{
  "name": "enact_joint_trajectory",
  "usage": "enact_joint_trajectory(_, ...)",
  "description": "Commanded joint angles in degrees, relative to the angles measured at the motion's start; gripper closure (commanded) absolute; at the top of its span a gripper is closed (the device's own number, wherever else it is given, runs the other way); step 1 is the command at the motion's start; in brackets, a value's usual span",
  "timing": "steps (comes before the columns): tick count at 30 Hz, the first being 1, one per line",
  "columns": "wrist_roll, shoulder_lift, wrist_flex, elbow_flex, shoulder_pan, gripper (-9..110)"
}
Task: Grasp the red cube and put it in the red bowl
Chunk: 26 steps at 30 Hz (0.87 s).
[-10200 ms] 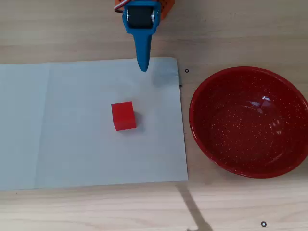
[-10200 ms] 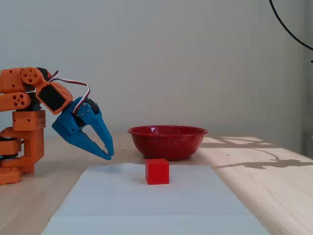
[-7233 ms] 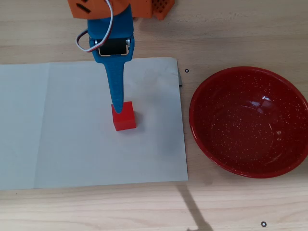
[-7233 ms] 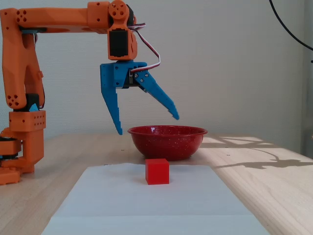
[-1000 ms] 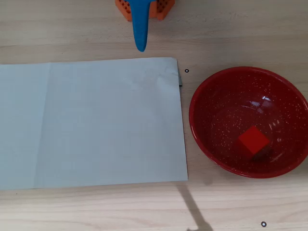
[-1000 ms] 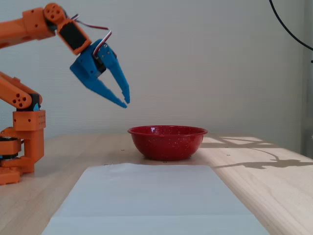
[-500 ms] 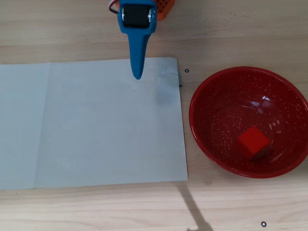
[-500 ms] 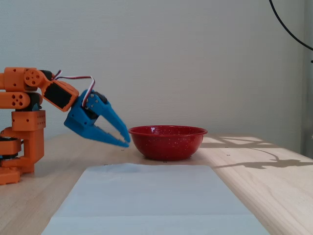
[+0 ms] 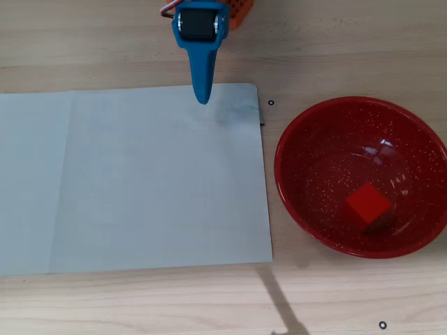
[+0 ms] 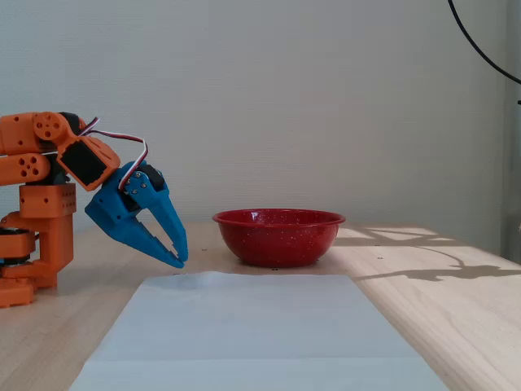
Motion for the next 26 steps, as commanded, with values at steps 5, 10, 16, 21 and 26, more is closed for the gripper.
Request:
enact_joint_trajectory(5,-0.44,0.7,-0.18,0.79,0.7,101)
enact_joint_trajectory(10,-0.44,0.7,-0.09,0.79,0.7,101)
enact_joint_trajectory(16,-0.44,0.7,-0.09,0.79,0.7,101)
enact_joint_trajectory(21,-0.44,0.7,-0.09,0.79,0.7,101)
enact_joint_trajectory(26,-0.44,0.62,-0.09,0.79,0.7,101)
